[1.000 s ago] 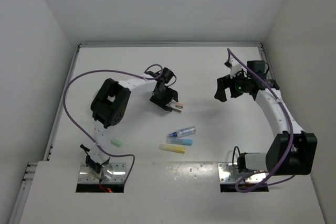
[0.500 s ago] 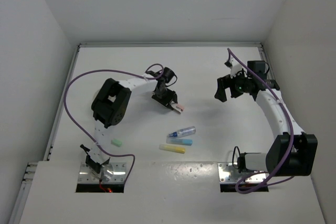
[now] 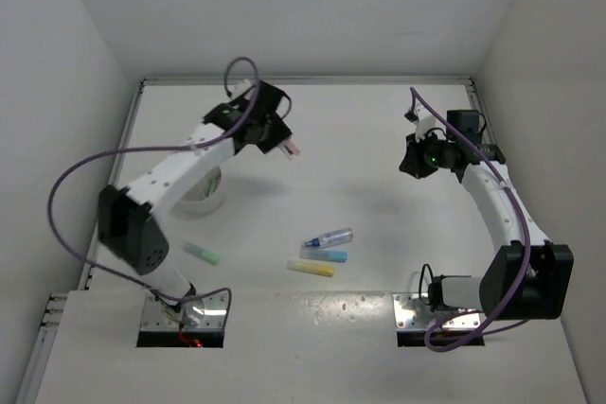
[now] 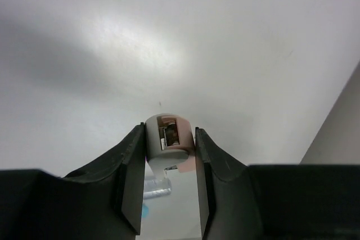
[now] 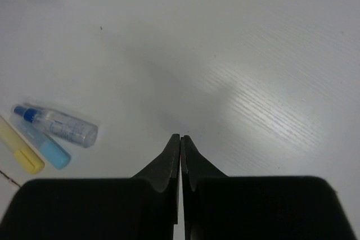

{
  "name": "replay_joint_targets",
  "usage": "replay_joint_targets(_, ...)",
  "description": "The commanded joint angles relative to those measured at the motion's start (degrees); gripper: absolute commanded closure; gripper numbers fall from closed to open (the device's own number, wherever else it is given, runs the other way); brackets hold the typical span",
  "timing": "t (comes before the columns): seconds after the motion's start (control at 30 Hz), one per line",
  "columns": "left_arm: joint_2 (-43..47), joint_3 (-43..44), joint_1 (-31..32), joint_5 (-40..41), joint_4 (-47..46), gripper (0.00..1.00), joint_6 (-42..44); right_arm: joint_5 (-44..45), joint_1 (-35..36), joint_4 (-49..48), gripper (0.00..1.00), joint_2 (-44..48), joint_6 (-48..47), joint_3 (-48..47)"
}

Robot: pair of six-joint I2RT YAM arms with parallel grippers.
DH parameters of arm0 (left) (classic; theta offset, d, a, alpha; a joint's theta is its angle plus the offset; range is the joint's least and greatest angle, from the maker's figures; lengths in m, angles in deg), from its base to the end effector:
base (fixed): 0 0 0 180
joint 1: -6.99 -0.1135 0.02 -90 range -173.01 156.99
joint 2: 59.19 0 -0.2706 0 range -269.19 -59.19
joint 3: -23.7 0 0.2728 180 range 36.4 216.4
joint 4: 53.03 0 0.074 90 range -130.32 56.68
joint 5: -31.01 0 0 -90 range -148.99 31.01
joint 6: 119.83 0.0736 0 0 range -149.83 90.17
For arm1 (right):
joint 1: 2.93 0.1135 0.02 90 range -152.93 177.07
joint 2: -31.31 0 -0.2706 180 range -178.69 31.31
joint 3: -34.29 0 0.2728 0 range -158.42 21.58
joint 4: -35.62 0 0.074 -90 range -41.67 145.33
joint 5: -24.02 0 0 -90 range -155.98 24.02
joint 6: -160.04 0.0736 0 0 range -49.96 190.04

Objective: Sort the stationery into containers
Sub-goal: Pick up the stapler from the center of the board, then place the stapler in the storage box.

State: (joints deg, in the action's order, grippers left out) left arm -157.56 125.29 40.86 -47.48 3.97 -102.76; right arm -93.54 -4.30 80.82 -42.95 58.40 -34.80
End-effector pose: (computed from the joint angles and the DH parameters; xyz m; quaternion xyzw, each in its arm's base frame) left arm 0.3553 -0.2208 0.2787 -0.3455 0.8808 -0.1915 0.2609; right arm 0.3078 0.0267 0.2421 -0.1622 0.9028 0.1854 0.3525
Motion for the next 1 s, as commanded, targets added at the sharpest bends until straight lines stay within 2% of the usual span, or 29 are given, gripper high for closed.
replay_joint_targets(0.0, 14.31, -0.97, -4.06, 19.11, 3.26, 1.00, 19.43, -2.24, -0.22, -0.06, 1.00, 1.49, -0.84, -0.31)
replay_joint_targets(0.07, 19.77, -3.88, -7.84, 22.49, 1.69, 1.00, 24.82, -2.24, -0.22, -0.58, 1.00, 1.49, -0.84, -0.31)
replay_joint_targets(0.1, 22.14, -5.46, -9.07, 24.42, -0.68, 1.00, 31.03, -2.24, -0.22, -0.59, 1.00, 1.49, -0.84, -0.31)
replay_joint_targets(0.13, 25.99, -8.61, -10.39, 28.44, -1.57, 1.00, 33.35, -2.24, -0.22, -0.59, 1.00, 1.49, -0.84, -0.31)
replay_joint_targets(0.2, 29.09, -12.83, -14.17, 30.67, -6.99, 1.00, 41.24, -2.77, -0.22, -0.59, 1.00, 1.49, -0.84, -0.31)
replay_joint_targets(0.23, 31.63, -17.21, -15.40, 32.85, -9.12, 1.00, 42.15, -2.77, -0.22, -0.59, 1.00, 1.49, -0.84, -0.31)
replay_joint_targets(0.33, 32.45, -20.85, -19.71, 37.34, -11.42, 1.00, 37.96, -3.30, -0.22, -0.59, 1.00, 1.49, -0.84, -0.31)
replay_joint_targets(0.47, 28.94, -22.17, -20.95, 38.68, -11.42, 1.00, 31.19, -3.30, -0.22, -0.06, 1.00, 1.49, -0.84, -0.31)
replay_joint_targets(0.67, 25.07, -26.38, -23.05, 42.89, -18.62, 1.00, 31.61, -3.30, -0.22, -0.06, 1.00, 2.01, -0.84, -0.31)
replay_joint_targets(0.97, 23.22, -31.12, -27.98, 41.24, -23.11, 1.00, 32.06, -2.77, -0.22, -0.06, 1.00, 1.49, -0.84, 0.22)
